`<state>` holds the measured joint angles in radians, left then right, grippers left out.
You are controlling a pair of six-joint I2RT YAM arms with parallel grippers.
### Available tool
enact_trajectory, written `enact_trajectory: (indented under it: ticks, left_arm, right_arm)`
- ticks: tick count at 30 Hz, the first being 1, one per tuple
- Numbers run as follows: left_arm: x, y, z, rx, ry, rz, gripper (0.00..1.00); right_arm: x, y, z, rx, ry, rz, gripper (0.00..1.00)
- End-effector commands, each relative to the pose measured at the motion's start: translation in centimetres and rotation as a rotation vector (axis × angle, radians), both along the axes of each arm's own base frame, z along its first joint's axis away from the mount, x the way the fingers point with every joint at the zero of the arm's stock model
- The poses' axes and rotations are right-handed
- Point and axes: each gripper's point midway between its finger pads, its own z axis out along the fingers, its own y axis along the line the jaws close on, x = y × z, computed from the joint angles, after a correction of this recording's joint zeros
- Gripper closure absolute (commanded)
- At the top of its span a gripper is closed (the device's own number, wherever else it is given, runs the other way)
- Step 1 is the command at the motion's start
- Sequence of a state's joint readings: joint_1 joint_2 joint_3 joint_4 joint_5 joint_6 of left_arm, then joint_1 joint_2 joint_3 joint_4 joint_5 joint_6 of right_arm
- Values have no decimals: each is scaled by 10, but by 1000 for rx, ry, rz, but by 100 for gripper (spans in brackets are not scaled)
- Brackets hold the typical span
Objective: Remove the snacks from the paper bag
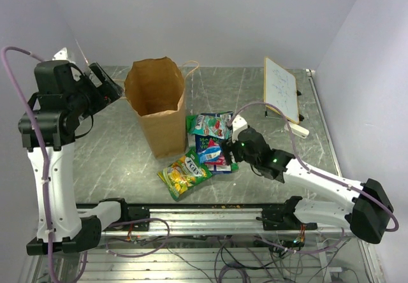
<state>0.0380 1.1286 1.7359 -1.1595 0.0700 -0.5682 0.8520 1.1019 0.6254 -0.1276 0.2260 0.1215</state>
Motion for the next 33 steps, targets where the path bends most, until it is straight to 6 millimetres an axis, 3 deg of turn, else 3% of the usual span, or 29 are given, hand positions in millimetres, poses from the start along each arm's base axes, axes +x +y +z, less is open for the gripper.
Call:
enact_trajectory:
  ticks: [1, 2, 3, 7, 11, 15, 19, 22, 25, 28, 33]
  left_arm:
    - [-17, 10, 28, 68, -54, 19, 0]
    - [-18, 15, 33, 92, -61, 31, 0]
    - [-19, 18, 38, 112, -71, 39, 0]
    - [-20, 19, 64, 141, -151, 26, 1]
    - [-22, 3, 95, 104, -279, -44, 1]
    - [-27, -11, 132, 76, -421, -105, 1]
    - [-37, -14, 166, 93, -545, -120, 1]
    - [-48, -13, 179, 99, -613, -111, 1]
    - [-49, -13, 180, 101, -641, -109, 1]
    - [-47, -12, 178, 105, -633, -106, 1]
    - [-38, -13, 170, 110, -605, -118, 1]
  right_arm:
    - [18, -32, 40, 27, -23, -301, 10]
    - [22, -35, 54, 27, -35, -332, 1]
    - [26, -38, 70, 29, -54, -366, 0]
    - [39, -51, 140, 20, -119, -479, 0]
    - [44, -57, 220, 70, -203, -500, 0]
    - [36, -62, 306, 229, -313, -462, 0]
    - [21, -79, 367, 351, -407, -452, 0]
    - [16, -102, 392, 391, -456, -538, 0]
    - [12, -111, 401, 396, -467, -558, 0]
    - [10, -123, 406, 390, -479, -611, 0]
    - [11, -135, 393, 371, -495, -674, 0]
